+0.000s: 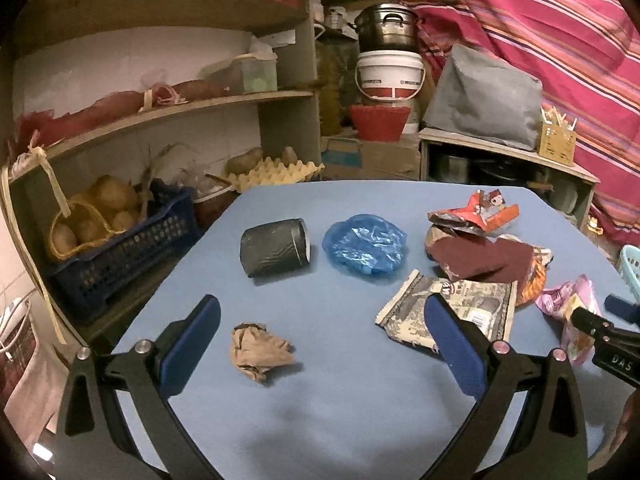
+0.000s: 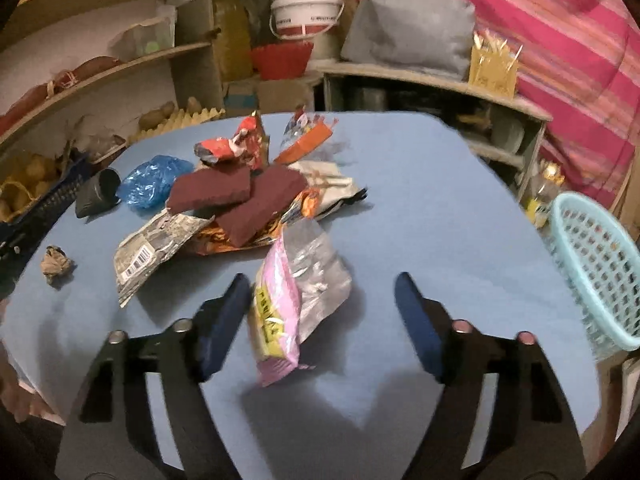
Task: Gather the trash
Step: 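Reach the right tool to the pink snack wrapper and close on it, then grasp the printed paper packet with the left tool while the right holds the pink wrapper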
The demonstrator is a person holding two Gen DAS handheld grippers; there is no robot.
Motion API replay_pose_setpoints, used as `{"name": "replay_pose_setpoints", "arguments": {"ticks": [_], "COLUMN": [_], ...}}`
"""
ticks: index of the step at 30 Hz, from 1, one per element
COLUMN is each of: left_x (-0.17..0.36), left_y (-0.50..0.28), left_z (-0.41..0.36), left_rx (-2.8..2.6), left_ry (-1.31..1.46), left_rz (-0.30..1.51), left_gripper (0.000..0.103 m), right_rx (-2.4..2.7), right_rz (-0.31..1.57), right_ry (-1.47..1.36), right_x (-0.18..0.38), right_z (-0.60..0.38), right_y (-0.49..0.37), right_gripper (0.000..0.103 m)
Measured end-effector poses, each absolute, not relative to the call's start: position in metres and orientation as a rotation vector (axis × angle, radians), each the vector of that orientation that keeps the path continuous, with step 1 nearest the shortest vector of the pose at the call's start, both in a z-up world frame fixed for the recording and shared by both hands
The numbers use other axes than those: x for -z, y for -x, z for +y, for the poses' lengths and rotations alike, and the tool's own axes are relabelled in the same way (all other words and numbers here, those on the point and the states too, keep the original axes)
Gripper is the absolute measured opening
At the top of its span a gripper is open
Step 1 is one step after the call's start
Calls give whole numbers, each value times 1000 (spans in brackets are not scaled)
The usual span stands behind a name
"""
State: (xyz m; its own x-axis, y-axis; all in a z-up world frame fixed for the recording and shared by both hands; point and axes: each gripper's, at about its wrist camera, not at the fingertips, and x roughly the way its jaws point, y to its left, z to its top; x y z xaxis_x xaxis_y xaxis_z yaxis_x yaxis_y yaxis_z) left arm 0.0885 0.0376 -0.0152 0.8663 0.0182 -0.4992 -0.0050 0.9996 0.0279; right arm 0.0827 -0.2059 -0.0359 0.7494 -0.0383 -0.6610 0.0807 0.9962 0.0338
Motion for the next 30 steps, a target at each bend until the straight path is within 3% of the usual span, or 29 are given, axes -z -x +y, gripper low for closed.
{"name": "replay_pose_setpoints", "arguments": {"ticks": [11,30], "left_x": [19,41], "left_y": [-99,-106], "left_z": [18,-64], "left_rx": [18,148], "left_ry": [-32,-131], "left_rz": [569,645], "left_gripper": [99,99], "right_rx": [-105,-110], "right_rz": [746,595], "right_ry": [-145,-152], "right_x": [35,-16], "right_z": [-209,-281], "right_y": [-88,-89], "right_gripper": [4,3]}}
